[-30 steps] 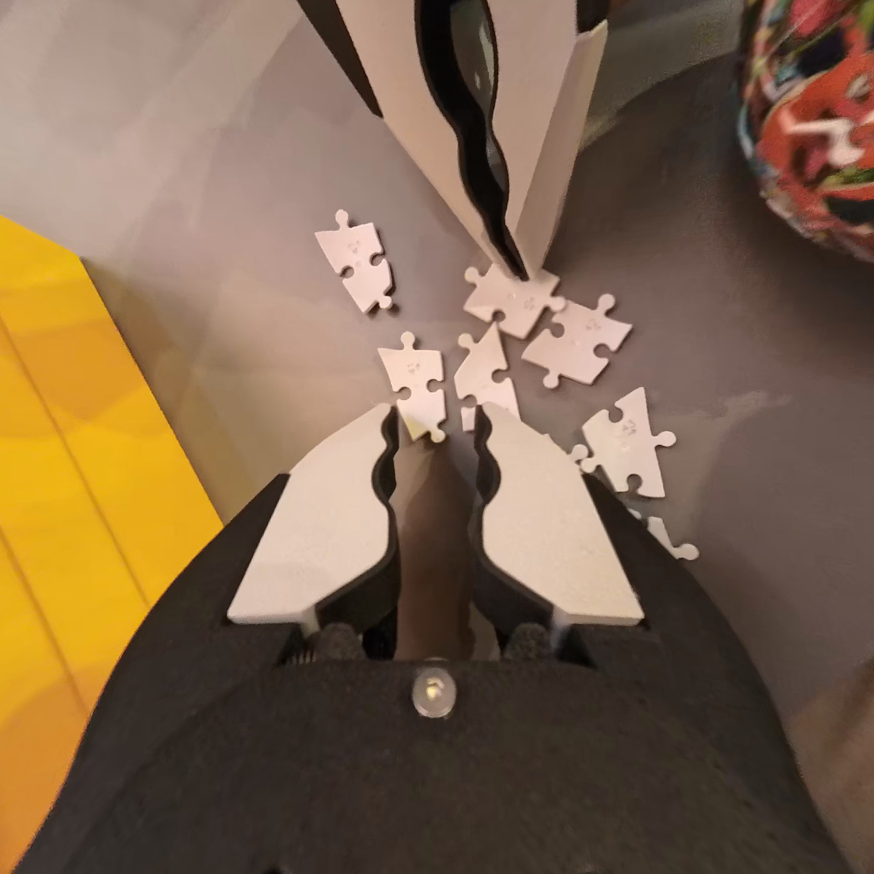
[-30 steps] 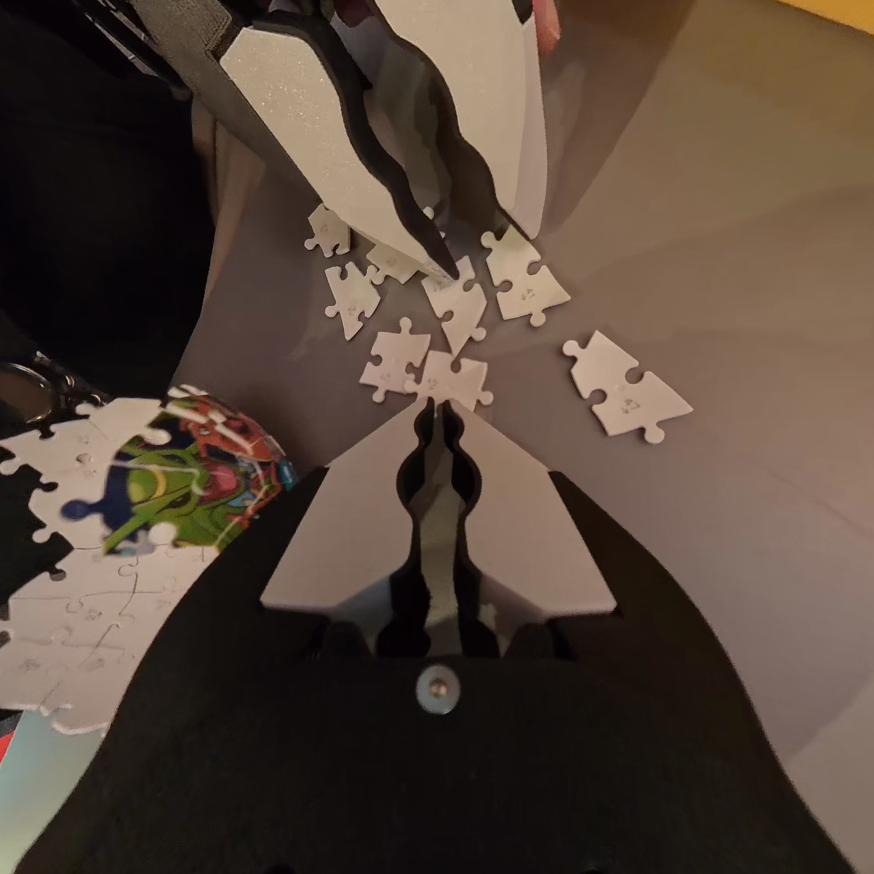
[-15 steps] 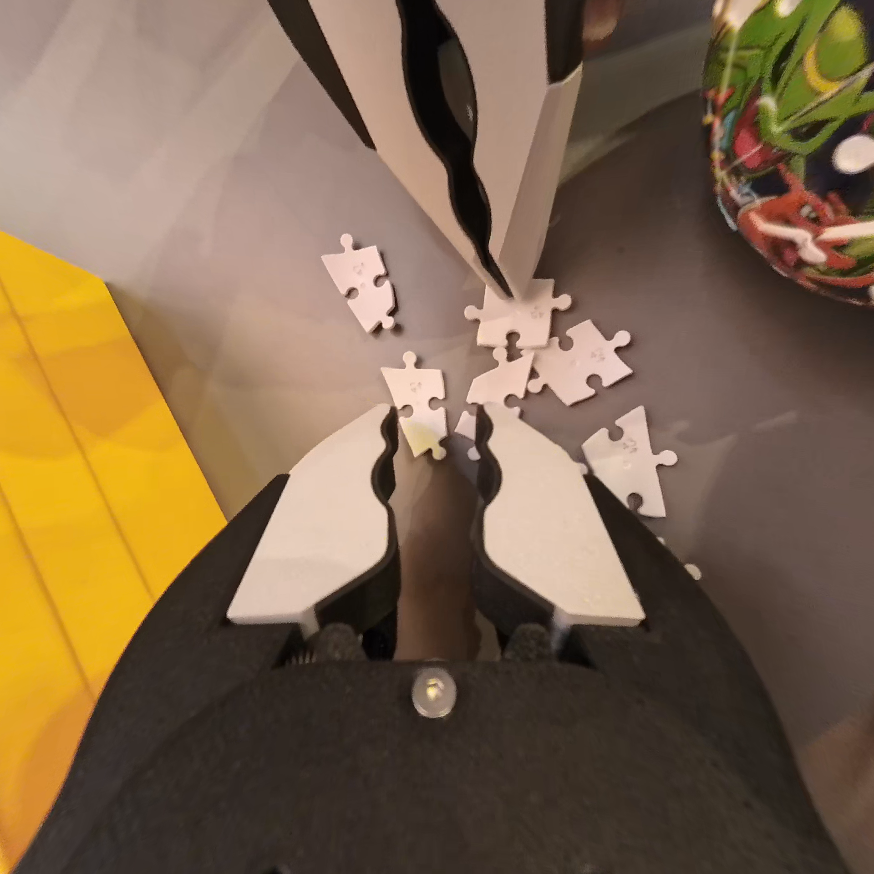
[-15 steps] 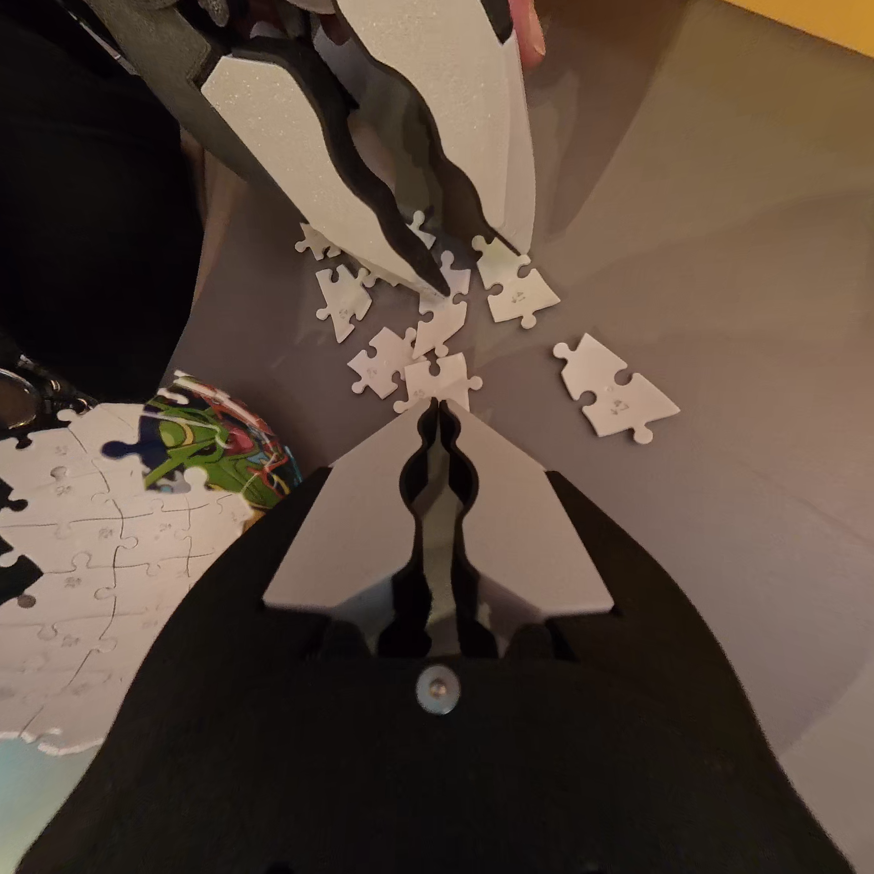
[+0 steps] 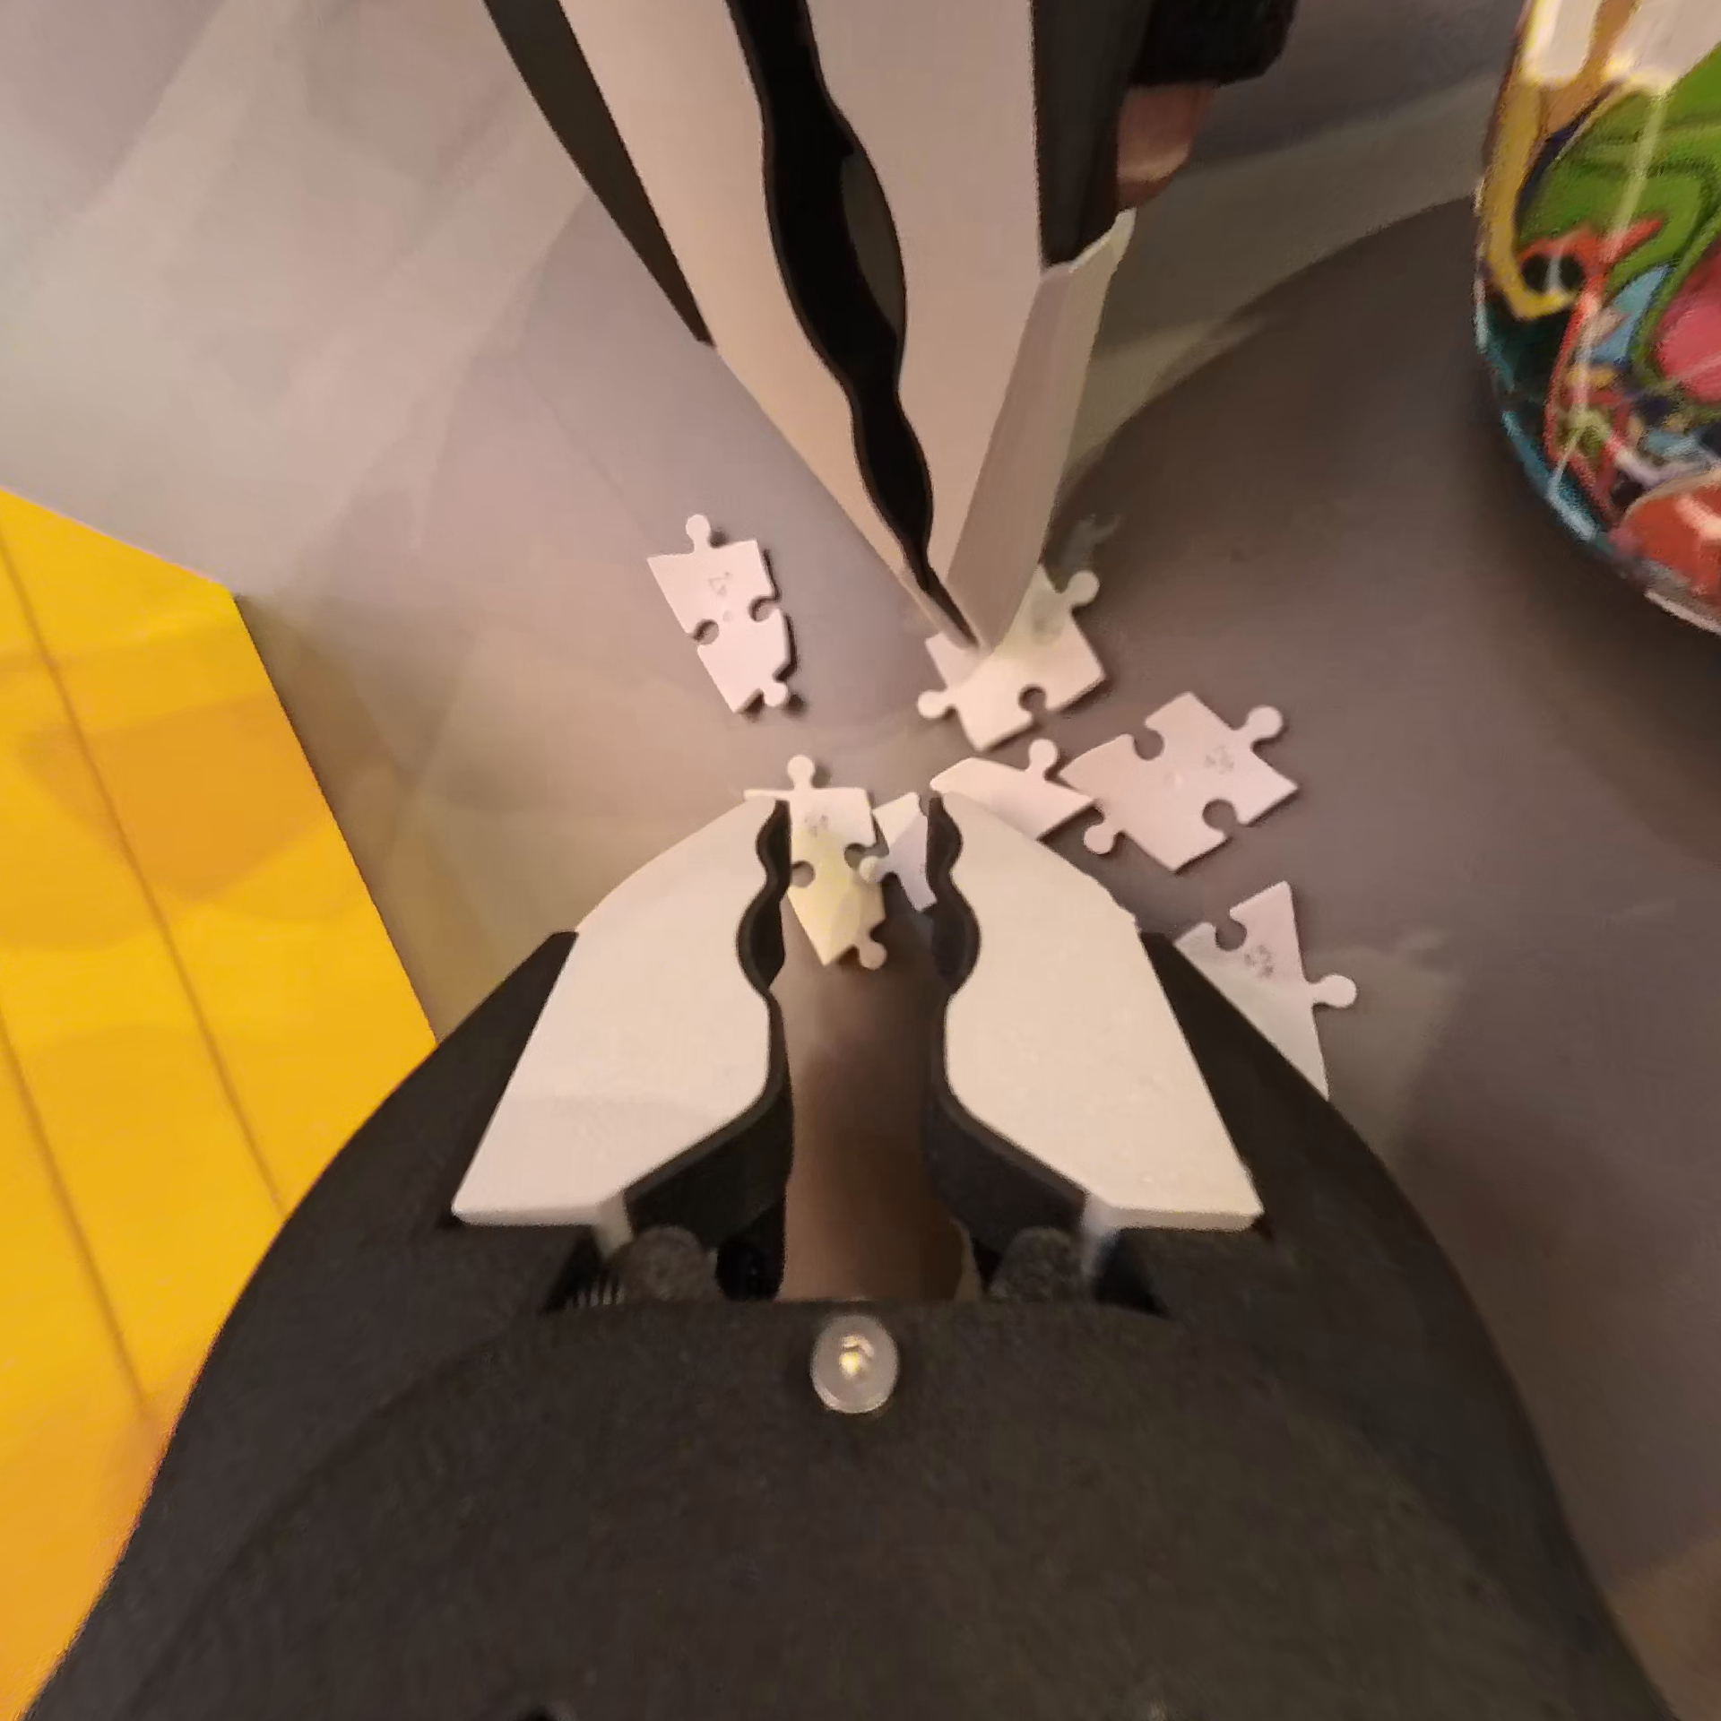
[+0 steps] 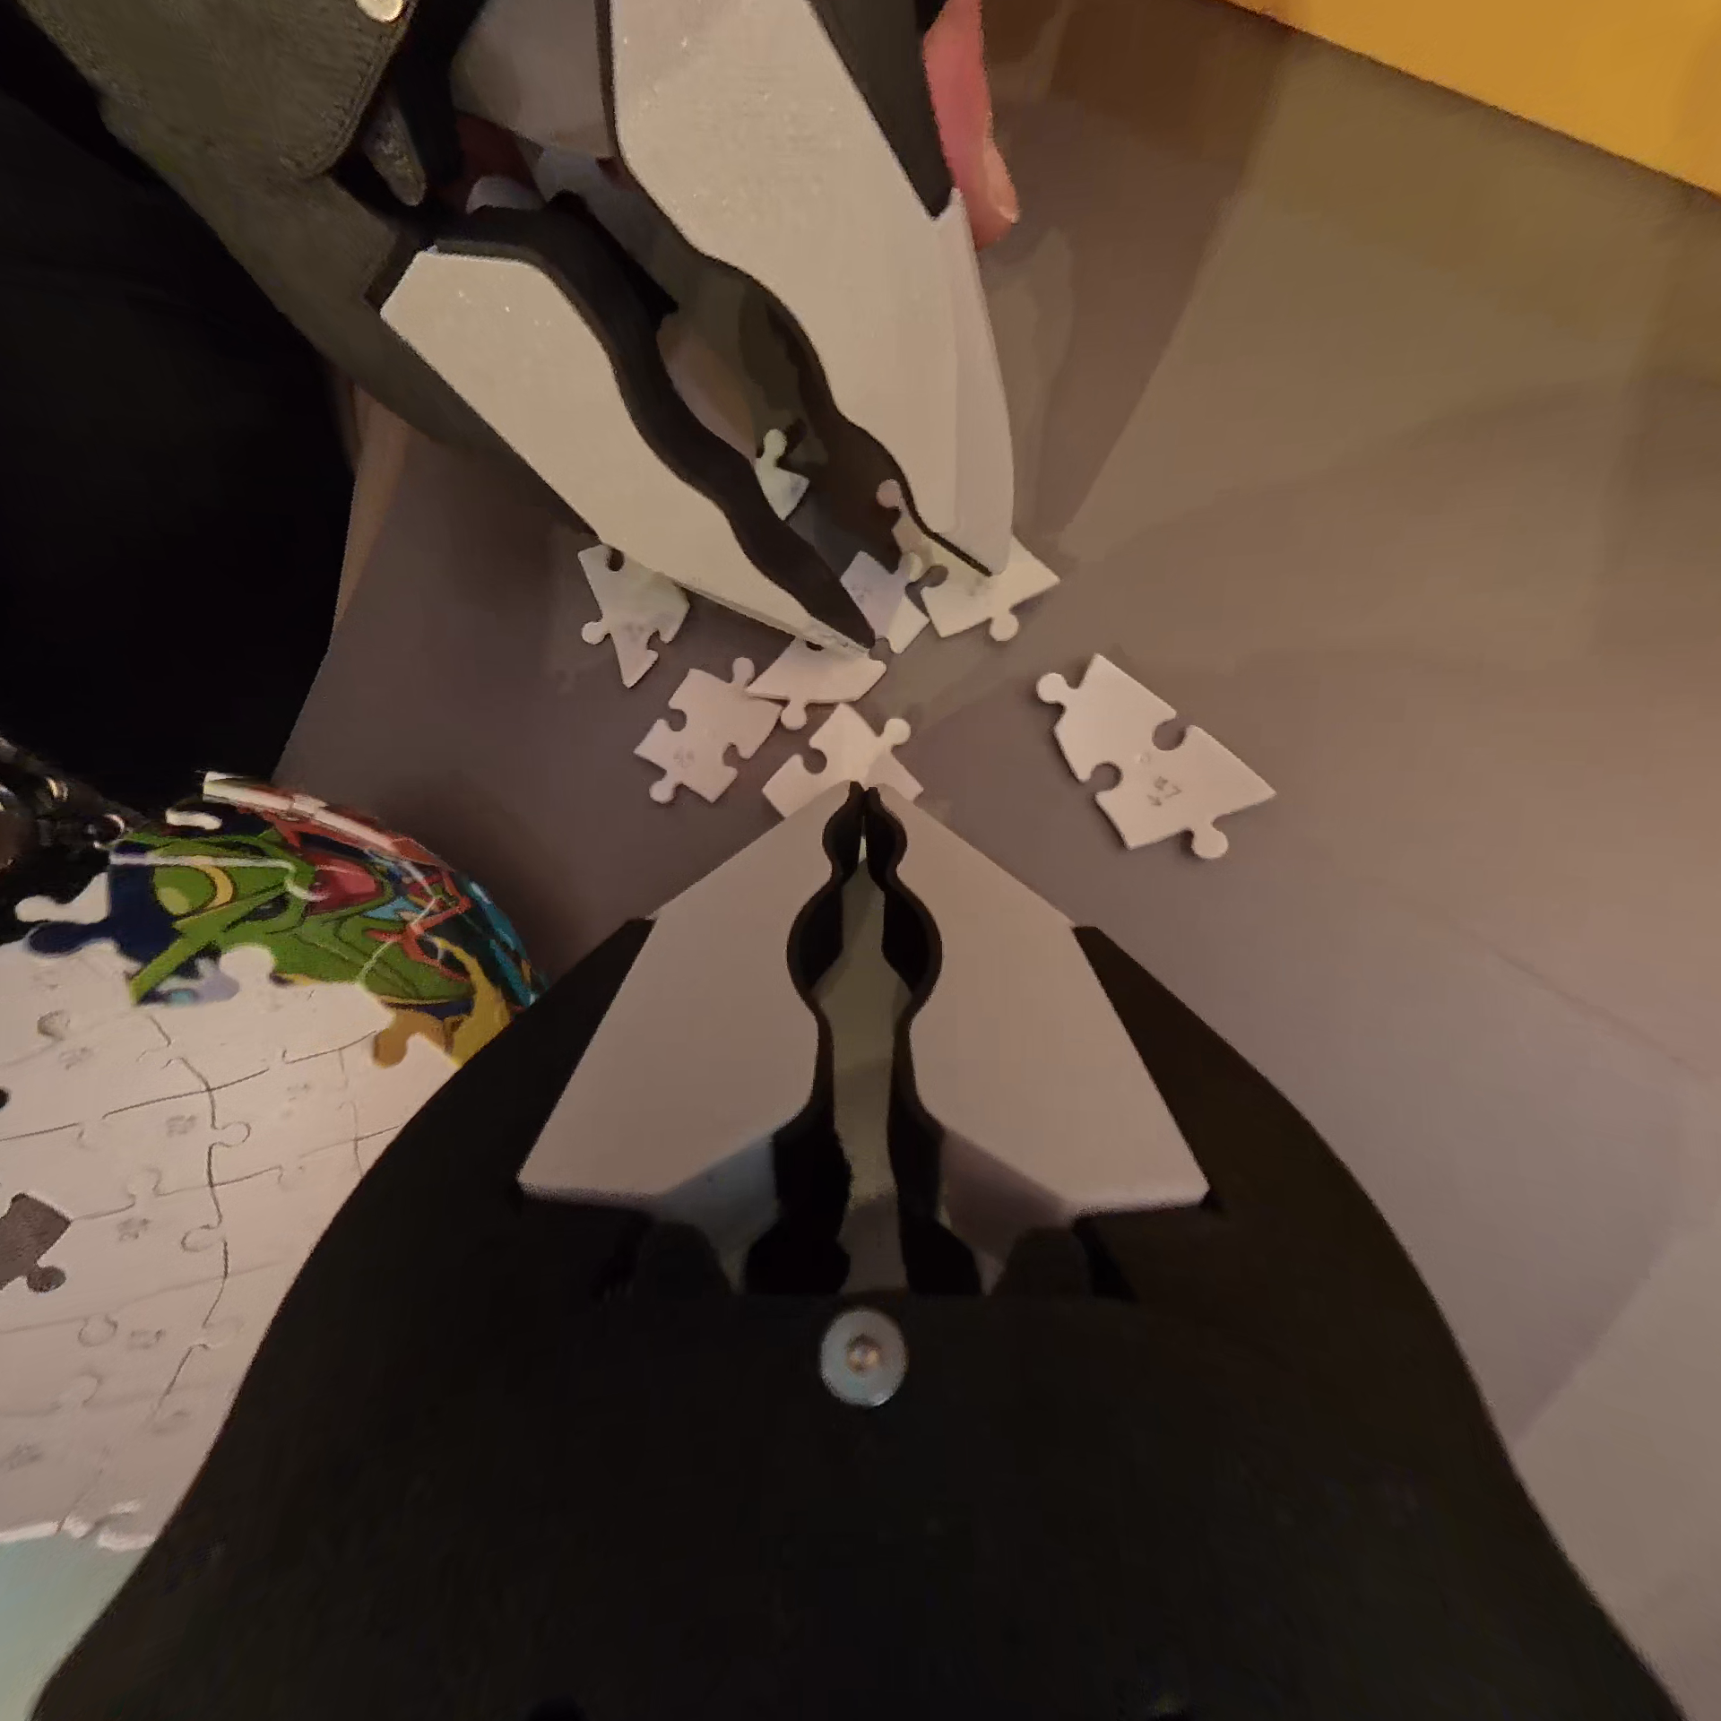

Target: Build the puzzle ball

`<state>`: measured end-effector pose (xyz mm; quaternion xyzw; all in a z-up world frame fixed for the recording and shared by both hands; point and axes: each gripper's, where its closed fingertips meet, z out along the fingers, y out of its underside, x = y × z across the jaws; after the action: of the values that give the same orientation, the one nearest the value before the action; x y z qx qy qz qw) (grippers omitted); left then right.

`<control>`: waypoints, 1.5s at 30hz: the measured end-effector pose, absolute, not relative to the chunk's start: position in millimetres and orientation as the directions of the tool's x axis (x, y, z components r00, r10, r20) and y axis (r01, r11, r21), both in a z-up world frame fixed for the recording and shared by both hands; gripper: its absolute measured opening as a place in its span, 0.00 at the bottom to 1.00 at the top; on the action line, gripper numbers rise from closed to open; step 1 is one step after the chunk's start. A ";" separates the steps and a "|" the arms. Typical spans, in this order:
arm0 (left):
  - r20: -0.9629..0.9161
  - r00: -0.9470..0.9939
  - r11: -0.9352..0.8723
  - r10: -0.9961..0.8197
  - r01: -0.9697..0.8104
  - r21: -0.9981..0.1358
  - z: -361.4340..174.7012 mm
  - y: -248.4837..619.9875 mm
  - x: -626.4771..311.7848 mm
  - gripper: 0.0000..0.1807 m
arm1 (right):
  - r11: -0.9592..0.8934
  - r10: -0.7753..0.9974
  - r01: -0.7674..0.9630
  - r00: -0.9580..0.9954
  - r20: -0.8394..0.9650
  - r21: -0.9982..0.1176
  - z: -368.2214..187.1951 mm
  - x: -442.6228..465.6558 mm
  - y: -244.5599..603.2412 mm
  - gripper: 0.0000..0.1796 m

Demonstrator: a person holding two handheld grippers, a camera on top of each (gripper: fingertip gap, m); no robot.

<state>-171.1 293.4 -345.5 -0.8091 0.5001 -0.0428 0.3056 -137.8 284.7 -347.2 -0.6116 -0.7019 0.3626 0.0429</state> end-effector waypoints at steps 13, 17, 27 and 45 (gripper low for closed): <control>-0.264 0.606 -0.390 -0.751 -0.729 -0.562 -345.4 309.2 -166.3 0.13 | -0.058 0.907 0.826 -0.191 -0.375 -0.561 -347.2 -132.2 288.3 0.00; -0.223 0.606 -0.399 -0.763 -0.714 -0.575 -341.5 304.0 -169.5 0.14 | -0.055 0.907 0.825 -0.194 -0.373 -0.562 -347.2 -130.5 286.6 0.00; -0.243 0.576 -0.366 -0.780 -0.737 -0.569 -345.6 301.3 -166.7 0.16 | -0.034 0.898 0.821 -0.225 -0.378 -0.570 -347.2 -129.1 285.5 0.00; -0.199 0.604 -0.394 -0.772 -0.699 -0.597 -346.9 323.4 -153.5 0.15 | 0.132 0.844 0.829 -0.382 -0.376 -0.544 -347.6 -122.5 276.0 0.00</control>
<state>-153.5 323.4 -346.9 -0.8329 0.4414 -0.0552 0.3292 -122.5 276.0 -347.6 -0.5559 -0.7523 0.3535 0.0110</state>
